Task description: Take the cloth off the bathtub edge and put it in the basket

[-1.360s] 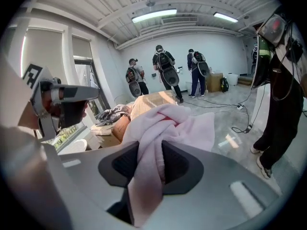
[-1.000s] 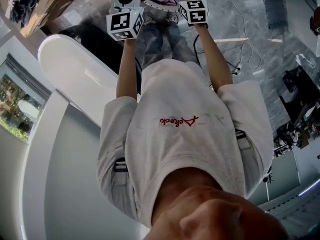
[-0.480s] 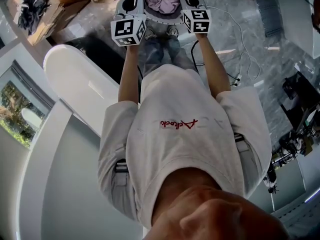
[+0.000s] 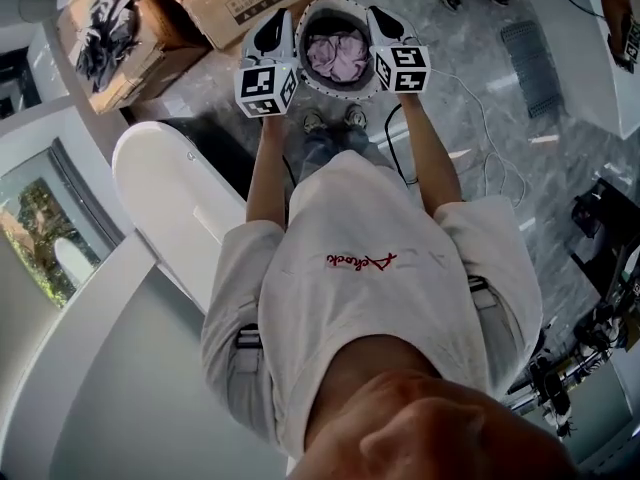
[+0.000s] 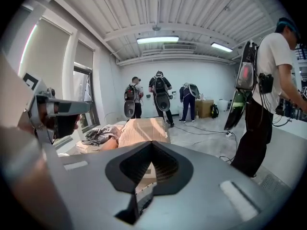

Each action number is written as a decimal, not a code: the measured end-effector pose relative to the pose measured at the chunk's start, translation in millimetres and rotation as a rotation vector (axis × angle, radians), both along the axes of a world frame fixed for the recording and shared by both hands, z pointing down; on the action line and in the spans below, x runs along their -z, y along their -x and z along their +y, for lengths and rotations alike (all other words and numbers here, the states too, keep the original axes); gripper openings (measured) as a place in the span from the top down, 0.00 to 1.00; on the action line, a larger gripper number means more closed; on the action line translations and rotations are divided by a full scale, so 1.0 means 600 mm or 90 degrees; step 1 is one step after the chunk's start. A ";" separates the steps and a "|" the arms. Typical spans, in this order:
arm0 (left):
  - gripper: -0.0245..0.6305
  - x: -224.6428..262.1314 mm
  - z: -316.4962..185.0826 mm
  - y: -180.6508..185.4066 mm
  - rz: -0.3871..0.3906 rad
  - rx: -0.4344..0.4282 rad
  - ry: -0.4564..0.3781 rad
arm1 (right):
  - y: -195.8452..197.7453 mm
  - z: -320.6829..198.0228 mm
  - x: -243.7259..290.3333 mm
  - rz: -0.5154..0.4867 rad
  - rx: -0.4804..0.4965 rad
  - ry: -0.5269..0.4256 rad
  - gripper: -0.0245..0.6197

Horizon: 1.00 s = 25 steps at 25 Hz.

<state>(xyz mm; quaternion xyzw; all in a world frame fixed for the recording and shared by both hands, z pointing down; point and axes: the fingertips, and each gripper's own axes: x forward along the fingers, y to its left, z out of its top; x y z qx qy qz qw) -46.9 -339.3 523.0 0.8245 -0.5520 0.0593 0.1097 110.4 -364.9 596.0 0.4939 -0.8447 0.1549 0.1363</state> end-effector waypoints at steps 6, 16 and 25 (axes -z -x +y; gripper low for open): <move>0.96 0.082 -0.004 0.031 -0.017 0.024 -0.061 | 0.004 -0.030 0.107 -0.011 0.008 -0.077 0.95; 0.96 0.187 -0.015 0.090 -0.033 0.054 -0.131 | 0.042 -0.066 0.264 -0.017 0.032 -0.190 0.95; 0.96 0.219 -0.039 0.102 -0.029 0.056 -0.151 | 0.065 -0.075 0.304 -0.022 0.040 -0.222 0.95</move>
